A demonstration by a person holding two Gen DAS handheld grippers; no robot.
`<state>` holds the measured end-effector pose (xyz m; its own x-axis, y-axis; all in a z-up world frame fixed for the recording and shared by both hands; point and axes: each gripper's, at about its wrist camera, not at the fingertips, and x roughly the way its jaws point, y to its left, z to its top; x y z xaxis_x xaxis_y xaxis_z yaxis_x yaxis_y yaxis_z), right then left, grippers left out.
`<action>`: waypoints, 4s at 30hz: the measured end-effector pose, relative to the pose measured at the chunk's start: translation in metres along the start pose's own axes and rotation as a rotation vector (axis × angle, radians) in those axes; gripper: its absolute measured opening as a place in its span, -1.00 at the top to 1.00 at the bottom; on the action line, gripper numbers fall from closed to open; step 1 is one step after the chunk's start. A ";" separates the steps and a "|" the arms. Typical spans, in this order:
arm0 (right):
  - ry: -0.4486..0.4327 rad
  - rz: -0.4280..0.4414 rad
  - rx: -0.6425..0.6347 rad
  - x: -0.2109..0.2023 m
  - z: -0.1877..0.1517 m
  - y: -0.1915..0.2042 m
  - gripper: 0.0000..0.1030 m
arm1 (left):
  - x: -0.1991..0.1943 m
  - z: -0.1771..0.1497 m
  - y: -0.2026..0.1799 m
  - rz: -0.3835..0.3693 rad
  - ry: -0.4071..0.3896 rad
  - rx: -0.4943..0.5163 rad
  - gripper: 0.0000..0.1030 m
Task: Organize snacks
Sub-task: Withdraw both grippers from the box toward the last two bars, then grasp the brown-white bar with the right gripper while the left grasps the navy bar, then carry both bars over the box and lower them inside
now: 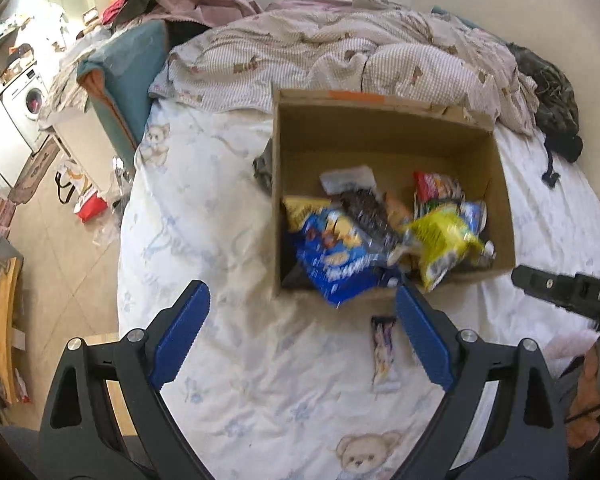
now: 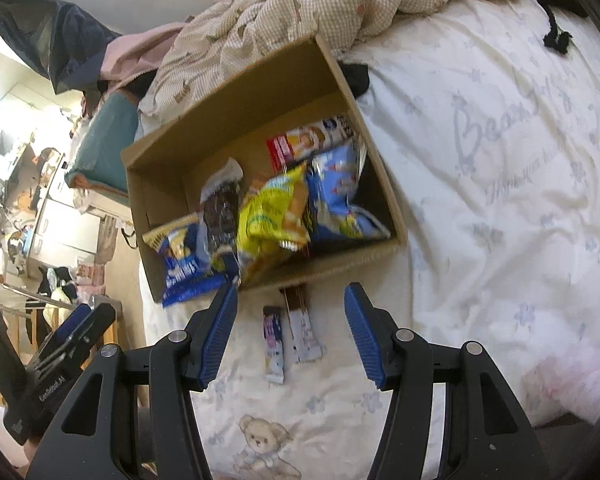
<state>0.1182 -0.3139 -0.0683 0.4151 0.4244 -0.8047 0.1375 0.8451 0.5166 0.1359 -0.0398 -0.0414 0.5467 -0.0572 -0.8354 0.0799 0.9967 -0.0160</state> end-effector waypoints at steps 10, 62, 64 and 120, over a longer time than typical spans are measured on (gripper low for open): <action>0.077 -0.061 -0.007 0.023 -0.016 0.000 -0.17 | 0.019 -0.031 0.012 -0.029 0.092 -0.061 -0.79; 0.229 -0.173 0.022 0.058 -0.015 -0.031 0.65 | 0.126 -0.057 -0.076 -0.083 0.438 -0.005 -0.46; 0.218 -0.152 0.058 0.048 -0.017 -0.040 0.65 | 0.134 -0.060 -0.094 -0.081 0.445 0.032 -0.39; -0.120 0.063 -0.090 -0.012 0.036 0.023 0.64 | -0.016 0.073 -0.021 0.014 -0.048 0.013 0.74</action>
<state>0.1482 -0.3116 -0.0364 0.5255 0.4399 -0.7283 0.0294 0.8461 0.5322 0.1865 -0.0638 0.0121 0.5873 -0.0458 -0.8080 0.0823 0.9966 0.0032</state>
